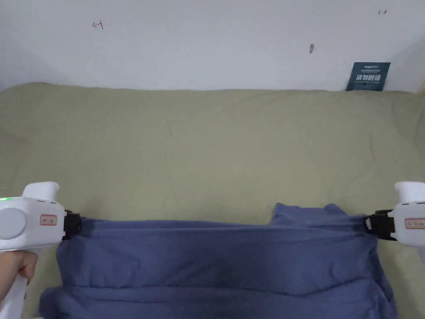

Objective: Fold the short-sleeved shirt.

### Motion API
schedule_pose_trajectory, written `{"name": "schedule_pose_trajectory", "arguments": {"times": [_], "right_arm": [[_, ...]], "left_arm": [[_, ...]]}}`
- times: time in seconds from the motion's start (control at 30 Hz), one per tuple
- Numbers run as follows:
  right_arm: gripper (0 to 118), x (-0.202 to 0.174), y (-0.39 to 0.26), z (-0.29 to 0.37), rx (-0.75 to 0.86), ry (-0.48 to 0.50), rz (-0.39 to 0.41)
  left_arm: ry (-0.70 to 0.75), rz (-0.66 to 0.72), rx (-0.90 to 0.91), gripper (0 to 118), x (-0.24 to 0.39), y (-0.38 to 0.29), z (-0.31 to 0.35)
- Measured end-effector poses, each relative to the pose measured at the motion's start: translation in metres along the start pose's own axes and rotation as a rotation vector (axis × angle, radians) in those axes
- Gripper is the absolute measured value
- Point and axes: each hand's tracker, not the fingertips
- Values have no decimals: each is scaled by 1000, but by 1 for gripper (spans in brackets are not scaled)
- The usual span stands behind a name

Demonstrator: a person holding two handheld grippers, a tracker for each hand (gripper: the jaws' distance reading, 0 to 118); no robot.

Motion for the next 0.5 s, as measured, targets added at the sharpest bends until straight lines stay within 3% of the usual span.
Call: {"name": "schedule_pose_trajectory", "arguments": {"times": [0.27, 0.5], "right_arm": [[4, -11, -68, 91, 77, 30, 25], [4, -10, -150, 121, 65, 35, 9]], "left_arm": [[-33, -21, 64, 3, -9, -72, 87], [-55, -48, 63, 3, -24, -141, 106]]}}
